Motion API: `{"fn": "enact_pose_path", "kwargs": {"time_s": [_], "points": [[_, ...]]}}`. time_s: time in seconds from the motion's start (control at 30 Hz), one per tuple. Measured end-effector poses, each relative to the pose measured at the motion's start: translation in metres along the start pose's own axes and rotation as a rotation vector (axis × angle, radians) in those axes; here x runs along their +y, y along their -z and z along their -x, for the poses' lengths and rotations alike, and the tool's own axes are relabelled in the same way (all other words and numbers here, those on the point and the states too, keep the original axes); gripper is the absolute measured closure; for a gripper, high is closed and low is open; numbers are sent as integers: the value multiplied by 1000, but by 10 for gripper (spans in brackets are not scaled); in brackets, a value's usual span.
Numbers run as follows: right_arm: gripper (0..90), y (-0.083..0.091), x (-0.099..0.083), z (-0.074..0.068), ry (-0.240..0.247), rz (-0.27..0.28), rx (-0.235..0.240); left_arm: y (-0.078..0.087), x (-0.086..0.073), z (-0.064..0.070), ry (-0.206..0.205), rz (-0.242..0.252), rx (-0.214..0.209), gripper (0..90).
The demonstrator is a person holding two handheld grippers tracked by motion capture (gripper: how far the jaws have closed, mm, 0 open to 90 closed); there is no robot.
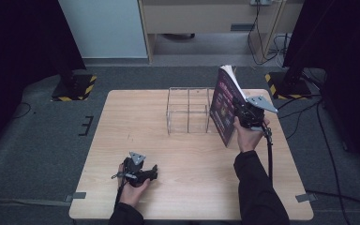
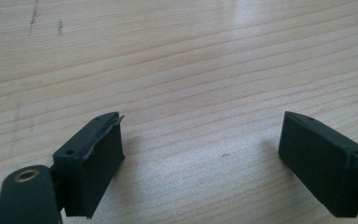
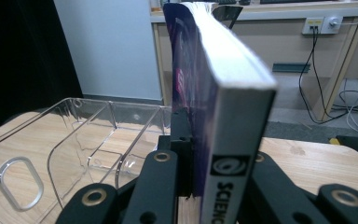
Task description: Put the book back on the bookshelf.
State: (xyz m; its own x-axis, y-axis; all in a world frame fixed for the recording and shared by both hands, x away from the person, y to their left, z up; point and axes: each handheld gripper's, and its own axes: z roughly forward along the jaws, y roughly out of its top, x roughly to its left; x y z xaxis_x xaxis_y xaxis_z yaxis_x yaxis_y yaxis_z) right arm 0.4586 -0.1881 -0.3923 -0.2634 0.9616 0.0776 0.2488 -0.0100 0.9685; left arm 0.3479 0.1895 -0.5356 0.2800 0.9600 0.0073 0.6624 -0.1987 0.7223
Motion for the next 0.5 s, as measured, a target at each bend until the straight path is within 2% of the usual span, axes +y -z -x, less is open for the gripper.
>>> {"fn": "enact_pose_path", "kwargs": {"time_s": [0.13,0.33,0.5], "points": [[820,2,0,-3,25,-6,-21,0,0,0,0,0,0,129],[811,5,-2,-3,7,-2,-34,0,0,0,1,0,0,129],[768,6,0,-1,-2,-5,-23,0,0,0,1,0,-1,129]]}}
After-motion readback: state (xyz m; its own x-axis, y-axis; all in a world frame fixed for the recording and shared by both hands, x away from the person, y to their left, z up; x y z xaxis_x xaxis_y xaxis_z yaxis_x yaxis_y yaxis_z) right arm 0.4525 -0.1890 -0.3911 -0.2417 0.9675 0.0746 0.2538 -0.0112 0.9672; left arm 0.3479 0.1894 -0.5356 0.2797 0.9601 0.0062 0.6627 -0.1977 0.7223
